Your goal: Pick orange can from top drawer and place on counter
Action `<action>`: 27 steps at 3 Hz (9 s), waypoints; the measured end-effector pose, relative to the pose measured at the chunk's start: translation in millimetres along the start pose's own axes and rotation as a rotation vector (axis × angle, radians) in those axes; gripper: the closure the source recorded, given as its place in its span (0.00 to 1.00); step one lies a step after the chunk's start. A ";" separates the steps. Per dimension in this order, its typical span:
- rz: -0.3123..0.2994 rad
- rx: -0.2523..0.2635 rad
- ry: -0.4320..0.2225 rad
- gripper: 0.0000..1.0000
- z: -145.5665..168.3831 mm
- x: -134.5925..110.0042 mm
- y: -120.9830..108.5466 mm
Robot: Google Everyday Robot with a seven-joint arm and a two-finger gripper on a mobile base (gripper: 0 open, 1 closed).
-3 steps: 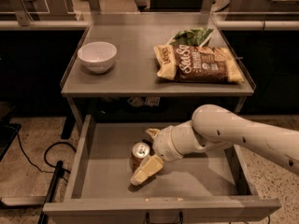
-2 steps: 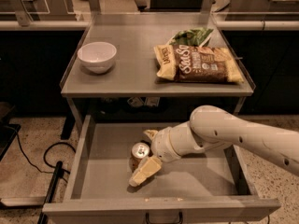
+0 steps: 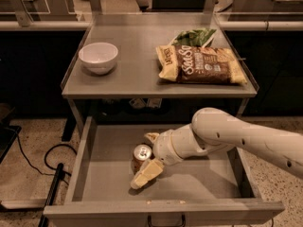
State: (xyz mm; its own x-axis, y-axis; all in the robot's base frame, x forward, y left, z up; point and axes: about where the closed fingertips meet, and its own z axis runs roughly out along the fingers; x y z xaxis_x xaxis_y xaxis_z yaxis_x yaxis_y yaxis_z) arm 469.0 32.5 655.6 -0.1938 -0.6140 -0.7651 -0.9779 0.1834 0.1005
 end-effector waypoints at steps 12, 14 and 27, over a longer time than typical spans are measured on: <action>-0.004 0.191 0.037 1.00 -211.4 -236.6 -130.9; -0.001 0.168 0.022 1.00 -201.5 -248.7 -150.4; 0.008 0.086 -0.061 1.00 -118.3 -286.2 -267.4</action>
Offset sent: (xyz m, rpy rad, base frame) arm 0.0000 0.0000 0.0000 0.0000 0.0000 0.0001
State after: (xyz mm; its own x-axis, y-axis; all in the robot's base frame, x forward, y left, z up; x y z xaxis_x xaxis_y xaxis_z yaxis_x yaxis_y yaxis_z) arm 776.7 68.4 923.0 -0.1940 -0.5652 -0.8018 -0.9655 0.2546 0.0541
